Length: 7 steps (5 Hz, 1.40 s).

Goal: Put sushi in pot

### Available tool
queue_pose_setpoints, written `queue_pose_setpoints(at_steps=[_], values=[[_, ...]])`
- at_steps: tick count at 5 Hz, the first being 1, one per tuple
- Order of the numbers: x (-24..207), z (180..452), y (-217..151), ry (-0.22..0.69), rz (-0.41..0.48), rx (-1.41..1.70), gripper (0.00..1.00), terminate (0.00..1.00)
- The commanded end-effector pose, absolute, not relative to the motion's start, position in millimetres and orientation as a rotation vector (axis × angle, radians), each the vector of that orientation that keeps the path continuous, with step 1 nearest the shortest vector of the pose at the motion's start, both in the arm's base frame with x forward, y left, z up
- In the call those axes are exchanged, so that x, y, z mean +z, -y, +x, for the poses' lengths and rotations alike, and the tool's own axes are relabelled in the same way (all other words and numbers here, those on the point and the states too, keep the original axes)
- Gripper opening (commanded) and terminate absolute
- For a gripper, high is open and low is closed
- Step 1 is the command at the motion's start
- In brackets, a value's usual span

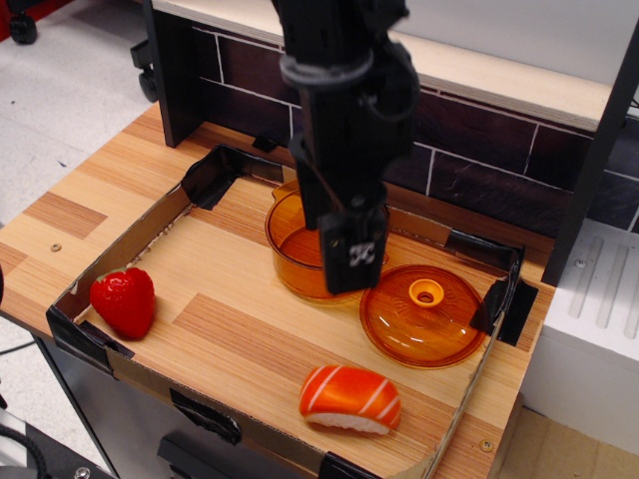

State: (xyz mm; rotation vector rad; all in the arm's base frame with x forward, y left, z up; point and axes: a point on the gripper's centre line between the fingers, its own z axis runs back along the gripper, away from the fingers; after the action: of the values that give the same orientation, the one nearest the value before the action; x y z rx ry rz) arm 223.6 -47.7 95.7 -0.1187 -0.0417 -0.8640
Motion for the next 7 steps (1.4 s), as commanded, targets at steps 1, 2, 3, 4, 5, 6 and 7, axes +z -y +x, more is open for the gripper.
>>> queue_pose_setpoints(at_steps=[1, 2, 3, 4, 5, 6, 7], values=[[68, 201, 50, -0.013, -0.109, -1.129, 1.0, 0.0], [52, 195, 52, -0.038, -0.104, -1.154, 1.0, 0.0], [39, 189, 53, -0.034, -0.068, -1.166, 1.0, 0.0], [30, 188, 54, -0.04, -0.048, -1.171, 1.0, 0.0], [23, 188, 57, -0.047, -0.034, -1.151, 1.0, 0.0], [19, 191, 59, -0.043, -0.027, -1.143, 1.0, 0.0], [14, 193, 61, -0.067, -0.04, -1.123, 0.0, 0.0]])
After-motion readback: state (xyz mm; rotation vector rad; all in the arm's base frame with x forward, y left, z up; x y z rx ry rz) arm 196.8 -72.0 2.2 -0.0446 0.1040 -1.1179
